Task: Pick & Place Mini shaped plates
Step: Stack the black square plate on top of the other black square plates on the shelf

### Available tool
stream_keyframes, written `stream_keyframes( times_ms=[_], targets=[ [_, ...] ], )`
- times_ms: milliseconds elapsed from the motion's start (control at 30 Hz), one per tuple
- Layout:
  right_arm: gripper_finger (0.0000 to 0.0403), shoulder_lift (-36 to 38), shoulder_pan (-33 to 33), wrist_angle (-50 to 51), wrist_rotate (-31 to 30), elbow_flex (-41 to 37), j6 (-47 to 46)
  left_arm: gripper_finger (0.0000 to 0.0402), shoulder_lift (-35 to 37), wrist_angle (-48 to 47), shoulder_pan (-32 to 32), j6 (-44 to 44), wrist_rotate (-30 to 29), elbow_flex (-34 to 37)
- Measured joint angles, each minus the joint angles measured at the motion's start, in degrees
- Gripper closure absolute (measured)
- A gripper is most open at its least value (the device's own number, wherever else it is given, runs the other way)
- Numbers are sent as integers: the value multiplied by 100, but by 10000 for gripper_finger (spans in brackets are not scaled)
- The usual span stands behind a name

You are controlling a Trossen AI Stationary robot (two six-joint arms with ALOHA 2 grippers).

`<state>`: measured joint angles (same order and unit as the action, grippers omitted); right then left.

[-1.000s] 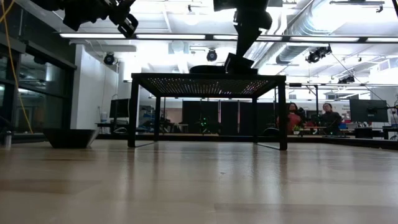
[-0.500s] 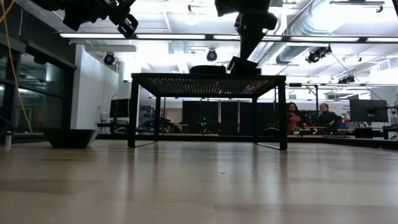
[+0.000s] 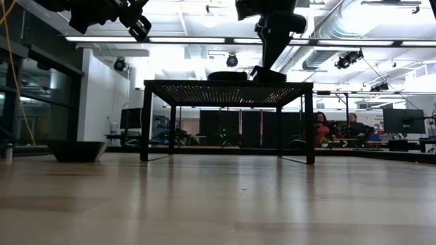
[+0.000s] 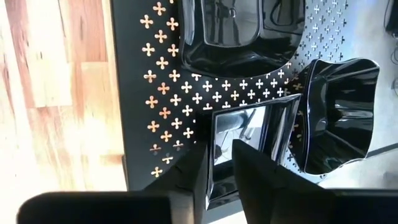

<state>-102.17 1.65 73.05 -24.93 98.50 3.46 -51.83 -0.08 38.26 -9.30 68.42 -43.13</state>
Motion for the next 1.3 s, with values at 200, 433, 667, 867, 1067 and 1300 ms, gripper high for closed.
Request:
stream_keyframes(
  times_ms=[200, 433, 667, 867, 1067, 1300],
  targets=[
    [316, 22, 0, -50, 38, 0, 3, 259, 0, 0, 0, -17, -28, 0],
    [308, 324, -2, -132, 52, 0, -7, 259, 0, 7, -2, -44, -107, 0],
    [324, 535, 200, -661, 548, 0, -154, 259, 0, 24, 0, -106, -151, 0],
    [393, 516, 602, -1425, 1121, 0, -232, 259, 0, 28, 0, -107, -153, 0],
    [400, 453, 908, -1469, 1790, 0, -195, 259, 0, 26, 0, -150, -162, 0],
    [402, 442, 1007, -1308, 1971, 0, -117, 259, 0, 20, 0, -151, -165, 0]
  ],
)
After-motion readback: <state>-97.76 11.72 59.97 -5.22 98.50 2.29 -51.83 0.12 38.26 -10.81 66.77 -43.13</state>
